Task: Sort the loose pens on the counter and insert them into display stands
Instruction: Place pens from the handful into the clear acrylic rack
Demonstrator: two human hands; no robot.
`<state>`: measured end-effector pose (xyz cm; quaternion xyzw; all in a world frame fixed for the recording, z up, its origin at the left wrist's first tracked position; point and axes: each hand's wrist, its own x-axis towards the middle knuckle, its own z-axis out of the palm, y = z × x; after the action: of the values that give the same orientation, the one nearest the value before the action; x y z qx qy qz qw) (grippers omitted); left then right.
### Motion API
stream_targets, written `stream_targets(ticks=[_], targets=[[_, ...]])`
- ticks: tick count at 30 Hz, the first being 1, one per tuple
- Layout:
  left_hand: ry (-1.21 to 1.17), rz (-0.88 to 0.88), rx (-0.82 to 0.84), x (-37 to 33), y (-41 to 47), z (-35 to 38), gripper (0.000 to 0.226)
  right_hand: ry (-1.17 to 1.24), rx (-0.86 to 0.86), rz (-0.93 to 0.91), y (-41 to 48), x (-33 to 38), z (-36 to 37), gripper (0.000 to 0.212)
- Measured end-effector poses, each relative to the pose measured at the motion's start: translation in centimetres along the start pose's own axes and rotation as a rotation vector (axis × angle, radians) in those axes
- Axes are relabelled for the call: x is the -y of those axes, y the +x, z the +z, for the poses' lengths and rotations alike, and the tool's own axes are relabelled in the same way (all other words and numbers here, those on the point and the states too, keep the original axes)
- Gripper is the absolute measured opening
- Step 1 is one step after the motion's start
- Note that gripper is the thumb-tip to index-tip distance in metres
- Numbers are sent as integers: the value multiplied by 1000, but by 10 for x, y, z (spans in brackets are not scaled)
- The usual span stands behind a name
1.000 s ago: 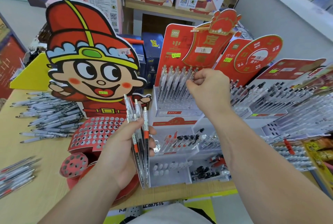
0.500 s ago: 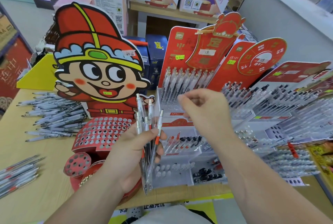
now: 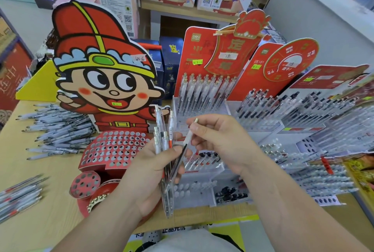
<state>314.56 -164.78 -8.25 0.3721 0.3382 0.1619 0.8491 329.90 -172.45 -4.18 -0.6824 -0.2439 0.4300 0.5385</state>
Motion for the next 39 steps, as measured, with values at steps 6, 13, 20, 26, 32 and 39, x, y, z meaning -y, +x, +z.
stream_targets(ticks=[6,13,20,26,32,39], targets=[[34,30,-17,0,4,-1,38,21,-82,12,-4,-2,4,7],[-40,-21,-63,2,8,-3,38,38,-187,-87,-4,18,-19,5],[-37,-3,-68,2,17,-8,29,-217,-510,-485,-1,47,-63,5],[-46,0,-44,4,19,-9,30,-503,-611,-526,13,43,-68,7],[-47,19,-70,7,25,-9,33,-633,-648,-532,26,30,-59,5],[-57,3,-31,6,19,-9,35,-753,-606,-529,42,18,-48,10]])
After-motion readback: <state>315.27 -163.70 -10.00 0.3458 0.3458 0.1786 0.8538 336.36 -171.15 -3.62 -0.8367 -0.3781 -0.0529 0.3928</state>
